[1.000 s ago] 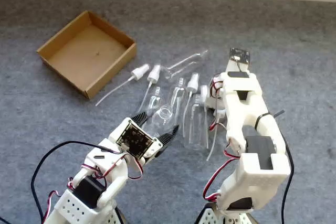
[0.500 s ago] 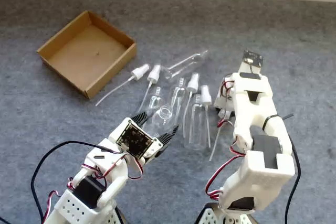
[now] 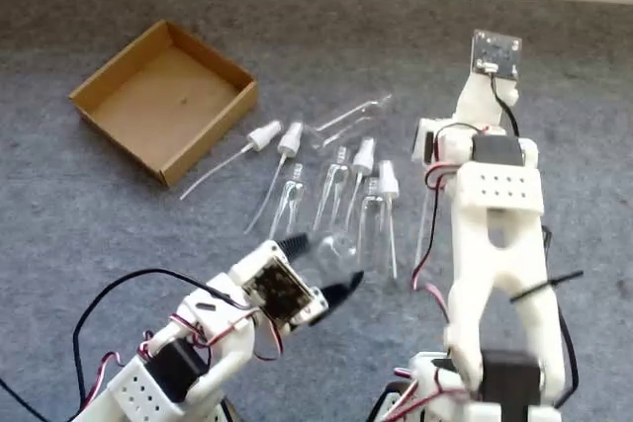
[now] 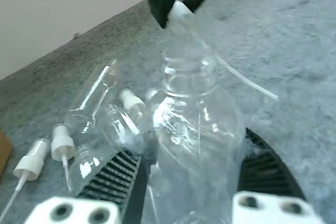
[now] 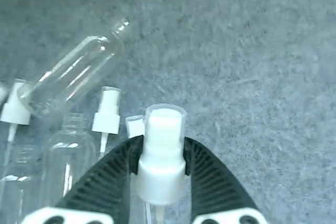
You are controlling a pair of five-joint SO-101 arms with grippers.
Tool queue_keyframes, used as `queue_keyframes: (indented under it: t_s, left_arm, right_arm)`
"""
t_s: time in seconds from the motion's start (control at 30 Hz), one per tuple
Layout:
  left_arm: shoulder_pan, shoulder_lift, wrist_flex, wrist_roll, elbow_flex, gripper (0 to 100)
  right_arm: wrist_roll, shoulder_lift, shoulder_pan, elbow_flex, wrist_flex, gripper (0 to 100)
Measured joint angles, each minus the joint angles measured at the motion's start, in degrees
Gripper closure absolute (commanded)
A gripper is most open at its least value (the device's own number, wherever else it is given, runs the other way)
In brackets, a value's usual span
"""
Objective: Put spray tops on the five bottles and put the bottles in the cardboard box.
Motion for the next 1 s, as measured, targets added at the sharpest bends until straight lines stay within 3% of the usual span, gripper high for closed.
queue_keyframes:
  t_s: [0.27,0.77,1.0]
  left_arm:
    - [5.6,0.0,3.5,0.0,0.0,92]
    - [5.8,0.0,3.5,0.3,0.0,92]
    - [5.8,0.0,3.5,11.1,0.0,92]
  right_arm:
    - [0.1,-16.1,-3.3,0.0,6.6,99.1]
    - [0.1,-44.0,-13.2,0.0,9.7,99.1]
    - [0.1,-51.9,-15.4,4.5,6.0,99.1]
